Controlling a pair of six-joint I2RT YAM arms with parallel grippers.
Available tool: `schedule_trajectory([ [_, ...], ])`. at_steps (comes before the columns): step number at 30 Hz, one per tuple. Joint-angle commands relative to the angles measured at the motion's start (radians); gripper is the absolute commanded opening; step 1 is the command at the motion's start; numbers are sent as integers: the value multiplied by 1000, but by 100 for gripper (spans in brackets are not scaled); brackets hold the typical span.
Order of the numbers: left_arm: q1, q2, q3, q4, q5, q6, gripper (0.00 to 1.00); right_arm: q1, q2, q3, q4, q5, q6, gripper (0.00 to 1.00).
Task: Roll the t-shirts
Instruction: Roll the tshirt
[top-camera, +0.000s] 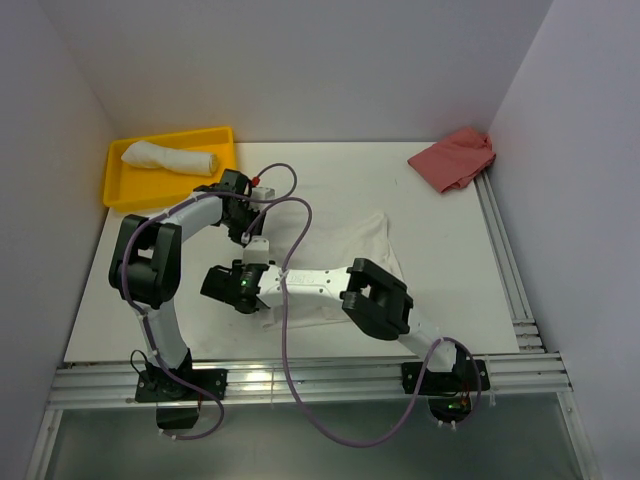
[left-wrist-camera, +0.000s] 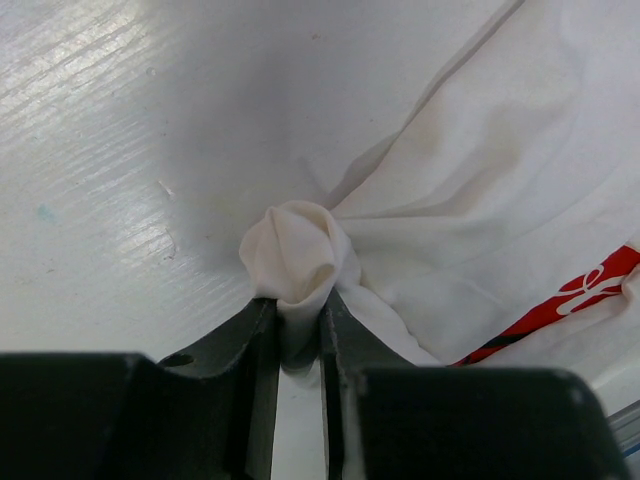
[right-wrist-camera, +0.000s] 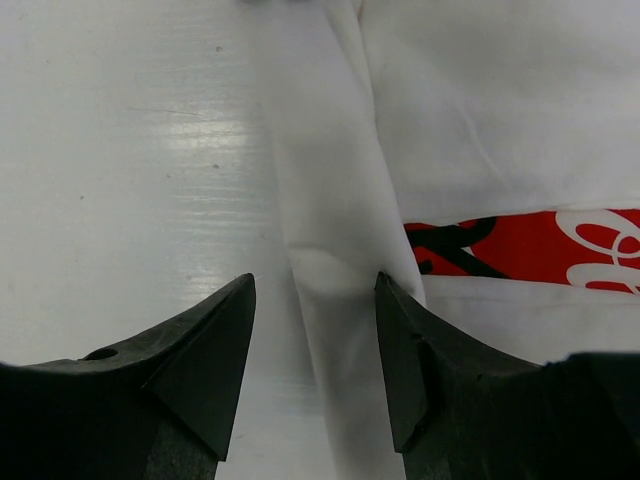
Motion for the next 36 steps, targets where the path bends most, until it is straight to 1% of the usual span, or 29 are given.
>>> schedule_trajectory([
  [1, -8, 12, 40, 3, -12, 0, 22, 13, 10, 3, -92, 69, 35, 59],
  [4, -10, 14, 42, 1, -13, 0, 26, 22, 19, 20, -121, 89, 39, 60],
  [7, -11, 14, 45, 0, -16, 0, 32, 24, 42, 32, -146, 77, 42, 60],
  [12, -10, 15, 47, 0, -16, 0, 43, 25, 57, 14, -137, 39, 41, 60],
  [16, -11, 18, 59, -6, -7, 3, 51, 25, 54, -6, -121, 22, 44, 57],
  [17, -11, 18, 65, -8, -4, 4, 53, 25, 53, -14, -118, 20, 42, 54],
  [18, -11, 17, 69, -11, -1, 4, 54, 24, 47, -17, -111, 20, 41, 43],
  [20, -10, 15, 85, -19, 7, 10, 57, 24, 39, -35, -74, 2, 20, 35],
  [21, -7, 14, 91, -23, 17, 10, 58, 19, 27, -45, -55, -10, 10, 28],
  [24, 13, 8, 123, -43, 37, 15, 62, 1, -24, -123, 52, -61, -17, 18],
  [25, 19, 5, 131, -49, 51, 18, 64, -5, -45, -158, 155, -82, -28, 17],
  [26, 27, 3, 145, -57, 57, 20, 65, -15, -68, -249, 225, -146, -49, 15],
  [27, 47, 0, 151, -62, 64, 24, 66, -25, -122, -303, 300, -177, -59, 15],
  [28, 55, 1, 163, -68, 79, 24, 66, -50, -148, -360, 462, -220, -66, 14],
  [29, 65, -2, 168, -69, 90, 30, 66, -62, -195, -464, 544, -300, -71, 13],
  [30, 84, -5, 169, -77, 94, 32, 67, -79, -214, -511, 622, -343, -67, 13],
  [31, 93, -8, 171, -80, 102, 35, 67, -106, -228, -555, 765, -383, -60, 13],
  [32, 101, -11, 171, -82, 114, 38, 67, -120, -240, -627, 835, -417, -42, 13],
  [33, 116, -18, 168, -83, 119, 40, 67, -134, -252, -653, 892, -482, -33, 13],
  [34, 121, -22, 163, -85, 123, 40, 67, -143, -256, -676, 990, -506, -25, 13],
  [36, 130, -31, 149, -88, 134, 50, 67, -169, -254, -721, 1070, -568, 1, 13],
])
